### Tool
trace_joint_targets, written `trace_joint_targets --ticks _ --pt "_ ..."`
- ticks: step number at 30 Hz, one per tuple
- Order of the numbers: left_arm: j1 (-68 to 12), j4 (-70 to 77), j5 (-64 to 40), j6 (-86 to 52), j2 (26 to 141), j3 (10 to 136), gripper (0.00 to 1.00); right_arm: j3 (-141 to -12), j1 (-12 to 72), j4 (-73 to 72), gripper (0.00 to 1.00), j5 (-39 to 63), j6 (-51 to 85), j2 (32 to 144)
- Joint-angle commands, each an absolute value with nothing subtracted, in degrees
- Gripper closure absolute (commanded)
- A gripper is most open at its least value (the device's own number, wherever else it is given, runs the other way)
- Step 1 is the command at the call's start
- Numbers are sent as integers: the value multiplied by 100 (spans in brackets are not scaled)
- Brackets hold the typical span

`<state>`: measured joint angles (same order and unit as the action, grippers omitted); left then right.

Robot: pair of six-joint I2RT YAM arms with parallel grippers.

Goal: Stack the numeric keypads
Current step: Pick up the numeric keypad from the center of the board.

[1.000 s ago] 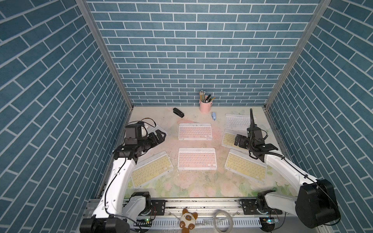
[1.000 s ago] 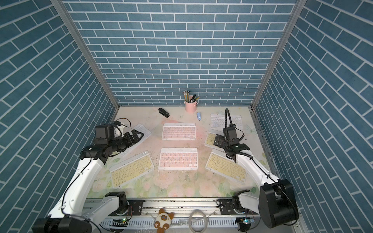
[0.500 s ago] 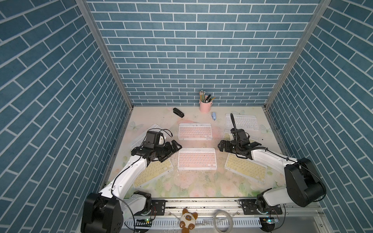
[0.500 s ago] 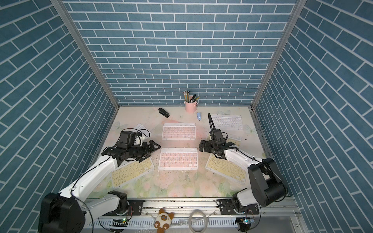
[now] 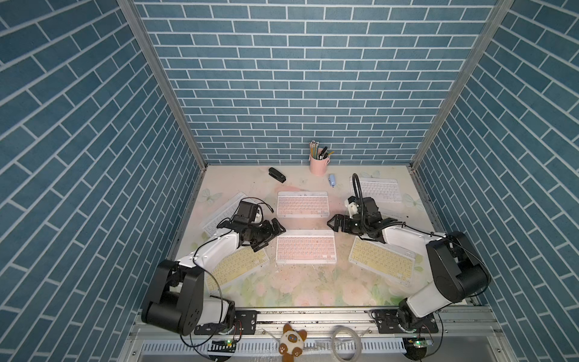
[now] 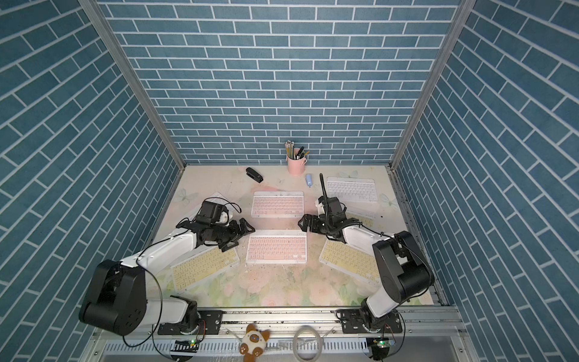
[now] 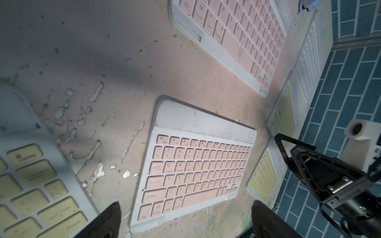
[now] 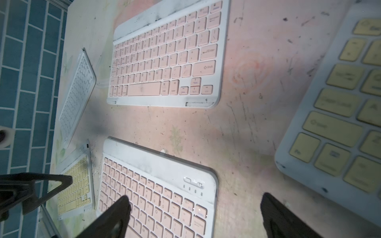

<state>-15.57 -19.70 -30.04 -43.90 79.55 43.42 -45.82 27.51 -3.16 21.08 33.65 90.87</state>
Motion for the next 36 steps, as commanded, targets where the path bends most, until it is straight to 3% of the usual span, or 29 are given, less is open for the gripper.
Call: trace_joint_targets --ticks 1,14,36 --pt "-1600 -1759 -3005 -4290 8290 4570 0 -4678 2795 -533 1 2416 3482 9235" --pt "-1719 -1951 -2826 -3935 9311 5413 0 -4553 2871 -948 1 2560 3633 9540" --pt "-1901 -1781 -2930 -3751 9878 5805 1 -4262 2962 -1389 1 2602 3875 9651"
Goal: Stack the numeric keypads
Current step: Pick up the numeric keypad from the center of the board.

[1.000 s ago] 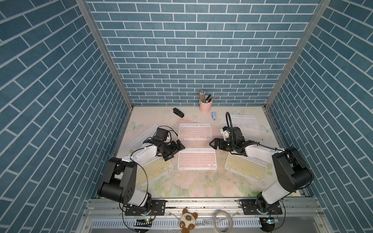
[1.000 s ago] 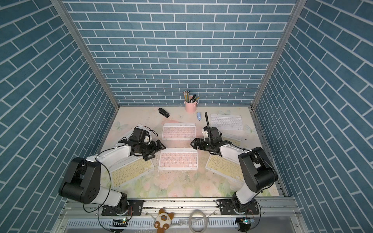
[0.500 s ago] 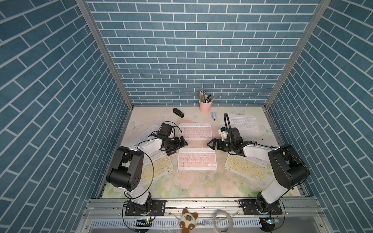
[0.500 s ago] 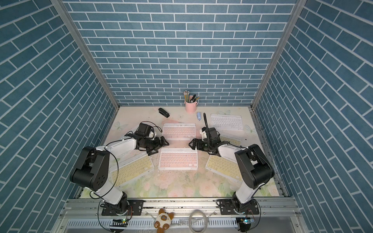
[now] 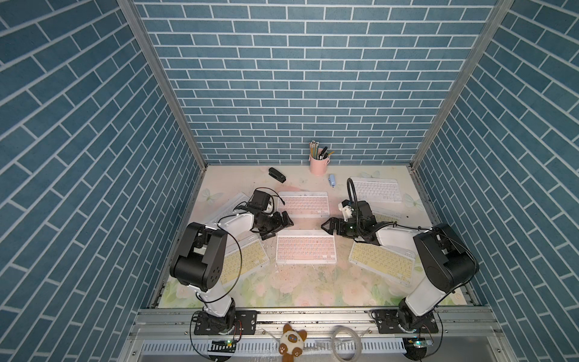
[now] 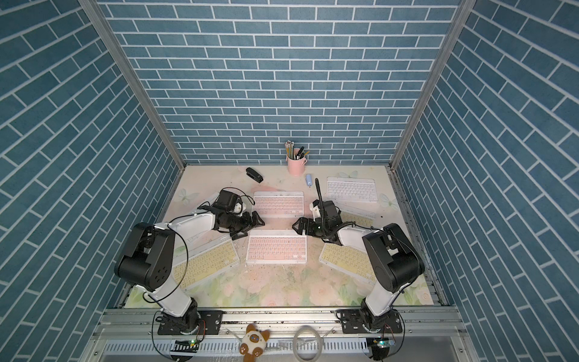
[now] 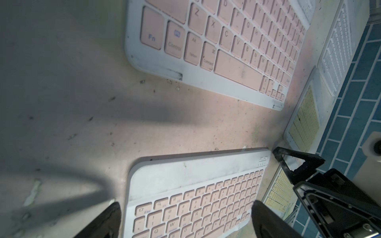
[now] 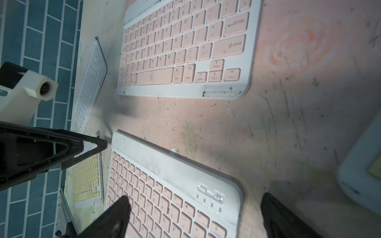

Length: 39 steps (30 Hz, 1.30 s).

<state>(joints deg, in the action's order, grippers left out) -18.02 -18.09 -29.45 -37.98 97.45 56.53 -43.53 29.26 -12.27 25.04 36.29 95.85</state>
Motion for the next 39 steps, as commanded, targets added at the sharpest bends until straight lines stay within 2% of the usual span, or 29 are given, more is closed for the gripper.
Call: trace_joint_targets --ticks 1,11,18,21,30,39 --pt "-1920 -1776 -2931 -3760 9911 5839 0 -4247 2962 -1397 1 2593 3884 9646" --pt "-2037 -1900 -2983 -3733 10274 6326 0 -4096 2958 -1433 1 2519 3934 9580" --pt "-1963 -3380 -2358 -2966 9709 6994 0 -4069 2962 -1397 1 2539 3919 9548" --pt "-1903 -3669 -2267 -2874 9442 6747 0 -4009 2960 -1406 1 2549 3913 9510" --pt "-1906 -3043 -2534 -3104 9150 5635 0 -3820 2962 -1292 1 2570 3880 9251" --pt "-1916 -2461 -2850 -3326 9862 5777 0 -3604 2969 -1344 1 2625 3920 9038"
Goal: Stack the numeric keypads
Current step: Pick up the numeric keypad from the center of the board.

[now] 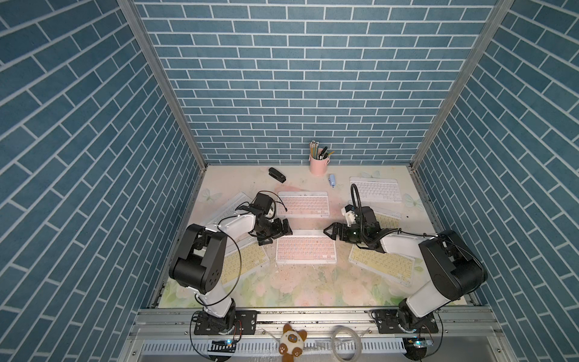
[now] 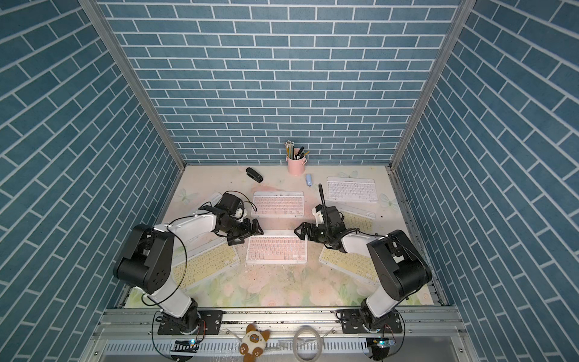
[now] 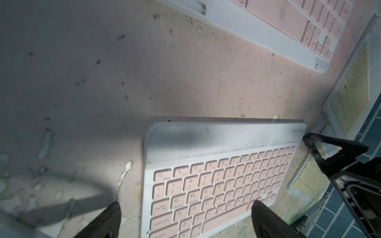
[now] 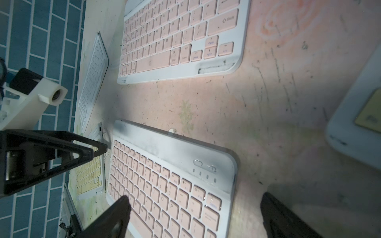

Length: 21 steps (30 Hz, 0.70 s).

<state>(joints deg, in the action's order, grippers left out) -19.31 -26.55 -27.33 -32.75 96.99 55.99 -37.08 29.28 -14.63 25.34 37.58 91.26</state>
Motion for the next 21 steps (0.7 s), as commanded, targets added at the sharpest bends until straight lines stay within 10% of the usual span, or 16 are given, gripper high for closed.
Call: trace_joint_targets --ticks 1,21 --pt "-1923 -2465 -2845 -3317 9905 5819 0 -3590 2979 -1382 1 2649 3941 9056" --pt "-2092 -2136 -2867 -3555 10507 6400 0 -3884 3132 -2042 1 2799 4423 9572"
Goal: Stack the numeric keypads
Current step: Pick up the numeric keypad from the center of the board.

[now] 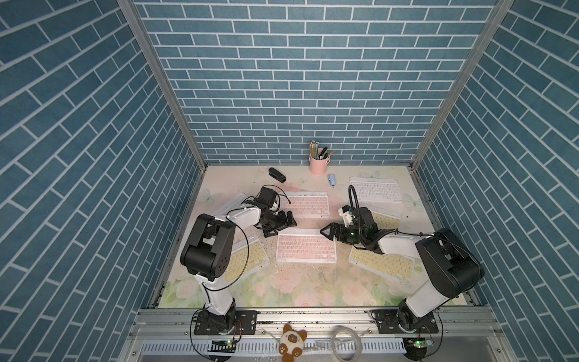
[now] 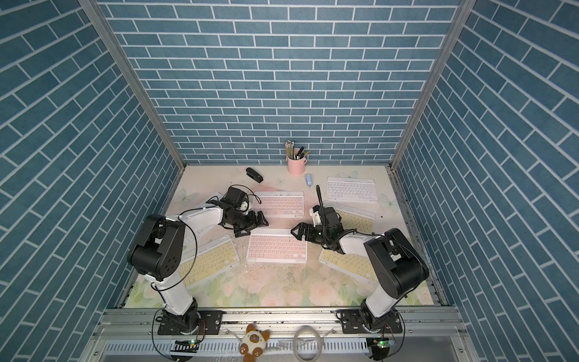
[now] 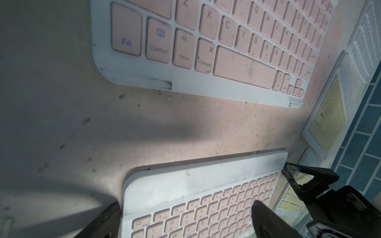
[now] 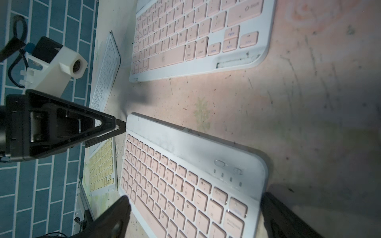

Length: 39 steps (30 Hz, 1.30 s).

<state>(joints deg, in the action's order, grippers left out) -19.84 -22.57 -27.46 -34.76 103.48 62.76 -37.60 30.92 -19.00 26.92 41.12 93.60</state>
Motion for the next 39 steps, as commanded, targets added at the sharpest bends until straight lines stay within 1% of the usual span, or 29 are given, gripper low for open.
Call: trace_joint_targets --ticks 1,6,11,17,23,31,35,39 --pt "-2107 -2128 -2873 -3559 10514 6428 1 -3892 3137 -2088 1 2808 4474 9597" --pt "-2137 -2061 -2874 -3582 10591 6581 0 -4044 3137 -2178 1 2814 4620 9661" --pt "-2141 -2172 -2867 -3495 10726 6803 0 -4088 3105 -1703 1 2647 4372 9368" --pt "-2137 -2389 -2778 -3342 10850 6993 0 -4080 2716 -1398 1 2610 4195 9079" --pt "-2138 -2608 -2722 -3236 10973 7135 0 -4046 2637 -1708 1 2703 4350 9233" --pt "-2134 -2880 -2580 -3096 10816 7115 0 -3752 2549 -1944 1 2884 4567 9057" --pt "-2122 -2900 -2548 -2951 10695 7028 0 -3556 2549 -1992 1 2780 4598 8954" --pt "-2115 -2852 -2609 -2779 10687 6963 0 -3549 2549 -2226 1 2915 4686 9157"
